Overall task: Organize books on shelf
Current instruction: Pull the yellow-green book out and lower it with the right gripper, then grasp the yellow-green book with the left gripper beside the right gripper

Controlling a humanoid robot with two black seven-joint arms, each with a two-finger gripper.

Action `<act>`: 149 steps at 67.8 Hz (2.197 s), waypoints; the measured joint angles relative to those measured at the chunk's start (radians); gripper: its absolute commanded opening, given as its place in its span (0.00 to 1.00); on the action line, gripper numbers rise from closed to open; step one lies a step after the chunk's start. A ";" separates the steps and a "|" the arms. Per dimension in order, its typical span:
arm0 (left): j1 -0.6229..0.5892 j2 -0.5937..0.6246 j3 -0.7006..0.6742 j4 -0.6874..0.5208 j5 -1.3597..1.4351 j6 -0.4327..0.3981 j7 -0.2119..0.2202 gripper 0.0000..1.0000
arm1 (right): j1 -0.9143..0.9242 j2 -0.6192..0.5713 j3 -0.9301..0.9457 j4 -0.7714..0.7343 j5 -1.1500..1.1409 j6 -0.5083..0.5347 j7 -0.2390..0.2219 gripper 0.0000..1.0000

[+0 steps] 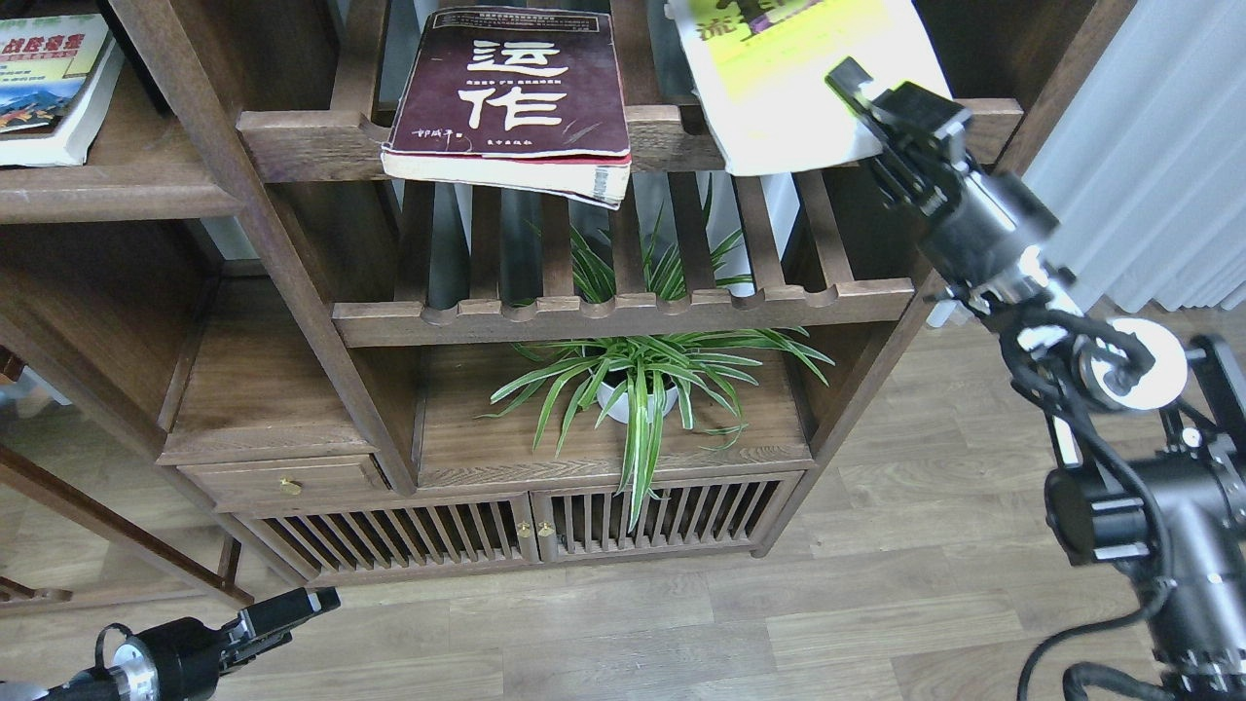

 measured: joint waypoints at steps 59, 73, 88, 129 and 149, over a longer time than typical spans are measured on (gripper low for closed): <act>0.022 -0.064 -0.106 -0.299 -0.063 0.000 -0.212 1.00 | -0.482 0.242 -0.292 -0.089 0.026 0.165 0.001 0.00; 0.072 -0.064 -0.113 -0.412 -0.064 0.000 -0.241 1.00 | -0.413 0.296 -0.354 -0.163 0.009 0.164 0.000 0.00; 0.105 -0.068 -0.116 -0.545 -0.063 0.000 -0.242 1.00 | -0.358 0.297 -0.406 -0.235 0.004 0.164 0.000 0.00; 0.102 -0.330 -0.157 -0.502 -0.058 0.000 -0.237 0.99 | -0.354 0.297 -0.423 -0.242 -0.023 0.164 0.000 0.00; 0.076 -0.428 -0.236 -0.362 -0.064 0.000 -0.240 0.97 | -0.354 0.297 -0.434 -0.238 -0.031 0.164 0.001 0.00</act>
